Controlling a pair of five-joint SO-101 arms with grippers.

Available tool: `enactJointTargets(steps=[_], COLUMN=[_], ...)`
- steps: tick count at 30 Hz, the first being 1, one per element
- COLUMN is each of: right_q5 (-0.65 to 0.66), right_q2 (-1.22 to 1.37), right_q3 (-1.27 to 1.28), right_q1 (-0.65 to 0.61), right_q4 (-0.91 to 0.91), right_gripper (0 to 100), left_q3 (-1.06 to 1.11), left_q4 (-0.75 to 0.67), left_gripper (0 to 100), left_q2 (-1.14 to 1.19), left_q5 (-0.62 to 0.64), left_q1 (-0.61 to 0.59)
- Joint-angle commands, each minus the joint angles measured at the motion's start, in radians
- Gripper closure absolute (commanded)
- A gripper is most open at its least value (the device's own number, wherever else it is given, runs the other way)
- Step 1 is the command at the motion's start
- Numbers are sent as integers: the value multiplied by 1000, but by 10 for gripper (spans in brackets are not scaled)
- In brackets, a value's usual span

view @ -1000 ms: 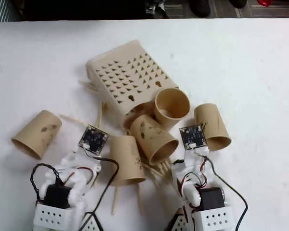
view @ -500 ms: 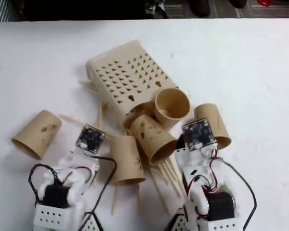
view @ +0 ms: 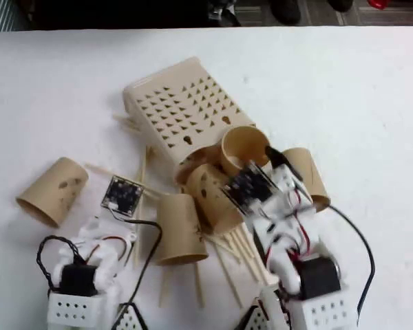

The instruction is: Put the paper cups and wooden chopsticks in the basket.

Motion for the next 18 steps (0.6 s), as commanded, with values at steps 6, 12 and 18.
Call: enactJointTargets(steps=[6, 12, 18], right_q5=[138, 236, 247], right_q2=[541, 806, 989], right_q3=[-362, -477, -531], right_q1=[-31, -120, -157], right_q4=[-24, -30, -168], right_gripper=[670, 656, 656], left_q3=[-35, -15, -6], left_q4=[3, -3, -3], left_gripper=[973, 973, 973], left_q2=[-4, -4, -4], left_q5=[-8, -8, -8], left_q1=[-5, -5, -1])
